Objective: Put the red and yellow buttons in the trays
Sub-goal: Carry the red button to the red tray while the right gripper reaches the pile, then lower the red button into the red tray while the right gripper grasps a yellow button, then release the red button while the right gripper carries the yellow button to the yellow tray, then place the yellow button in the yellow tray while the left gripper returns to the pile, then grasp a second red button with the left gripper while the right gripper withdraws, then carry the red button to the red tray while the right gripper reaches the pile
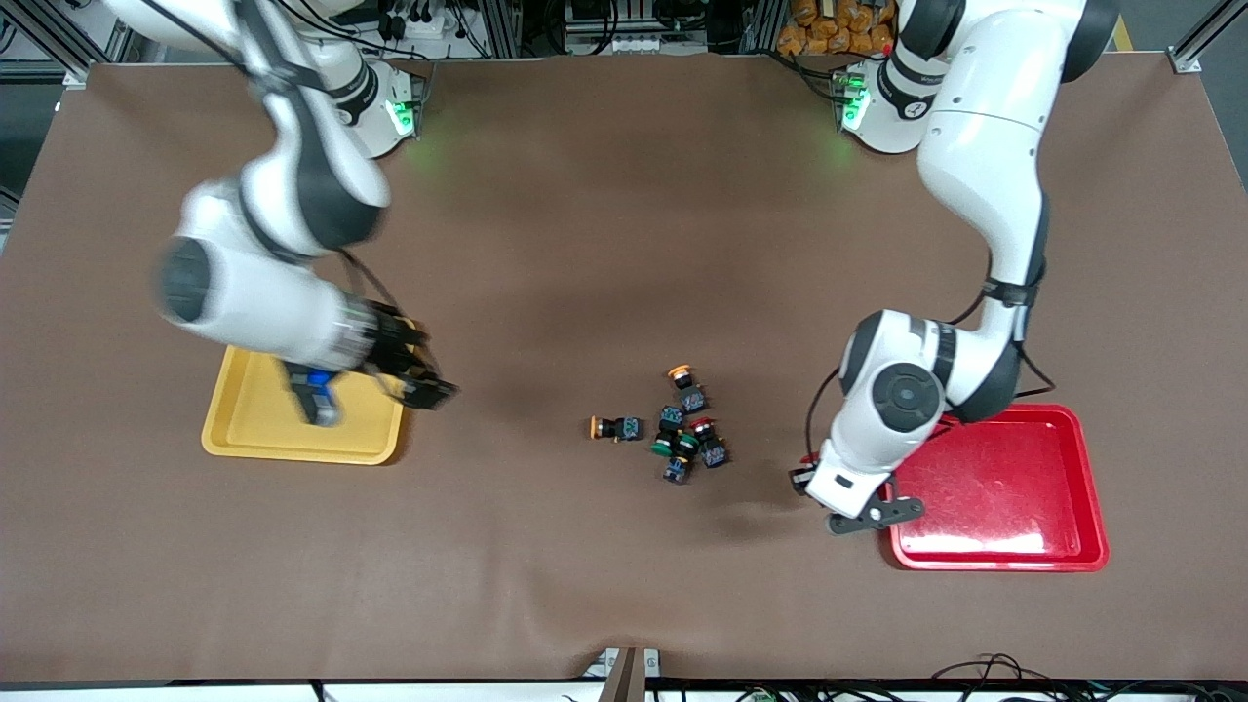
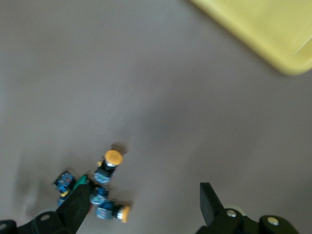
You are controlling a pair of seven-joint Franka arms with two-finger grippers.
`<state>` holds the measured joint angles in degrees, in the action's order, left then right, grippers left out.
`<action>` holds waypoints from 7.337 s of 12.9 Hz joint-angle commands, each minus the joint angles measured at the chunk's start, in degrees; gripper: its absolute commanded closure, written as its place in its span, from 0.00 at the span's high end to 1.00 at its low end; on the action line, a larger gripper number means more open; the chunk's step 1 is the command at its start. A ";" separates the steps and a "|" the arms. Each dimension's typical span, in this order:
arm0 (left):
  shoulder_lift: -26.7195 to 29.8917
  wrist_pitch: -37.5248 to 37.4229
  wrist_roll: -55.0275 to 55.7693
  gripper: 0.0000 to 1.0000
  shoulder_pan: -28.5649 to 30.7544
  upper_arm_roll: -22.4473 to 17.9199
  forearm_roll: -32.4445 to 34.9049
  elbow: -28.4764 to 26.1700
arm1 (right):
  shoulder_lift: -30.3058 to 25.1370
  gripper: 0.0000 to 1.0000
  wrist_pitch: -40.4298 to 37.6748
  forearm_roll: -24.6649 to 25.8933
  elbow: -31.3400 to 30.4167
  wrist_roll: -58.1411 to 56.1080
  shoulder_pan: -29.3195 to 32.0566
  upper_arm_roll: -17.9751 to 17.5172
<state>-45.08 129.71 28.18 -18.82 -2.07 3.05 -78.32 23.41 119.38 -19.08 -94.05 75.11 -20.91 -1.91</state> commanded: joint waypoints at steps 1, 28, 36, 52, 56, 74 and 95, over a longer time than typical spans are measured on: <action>2.19 -2.79 -5.93 0.00 3.17 0.31 1.25 -1.04 | 12.14 1.00 3.47 0.18 11.66 13.52 -4.38 0.68; -1.06 0.54 -43.48 1.00 22.16 1.01 0.64 -1.31 | 28.36 0.00 15.36 3.53 20.14 17.28 -10.74 0.94; 2.45 0.54 -32.34 1.00 21.73 5.92 0.55 -1.04 | 20.54 0.00 -9.31 3.35 19.88 -19.13 4.79 1.03; -1.58 1.42 14.96 1.00 -2.09 8.40 0.99 -1.13 | 12.71 1.00 -18.05 7.66 5.98 -74.07 28.48 1.91; -4.31 4.92 19.35 1.00 -4.46 8.40 0.99 -1.13 | 12.80 1.00 -15.42 7.57 7.30 -64.85 24.08 1.82; -3.97 6.52 21.39 0.00 -7.28 2.34 1.69 -1.04 | 13.07 1.00 1.18 -1.48 9.06 -30.64 -2.45 2.00; -1.58 -3.77 -36.35 0.00 16.98 1.37 2.48 -1.83 | 35.03 1.00 26.78 22.69 26.47 -23.78 -31.20 7.70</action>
<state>-46.21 126.19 -6.24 -2.36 -1.08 3.94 -80.18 56.15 146.52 2.18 -69.94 49.23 -49.60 3.28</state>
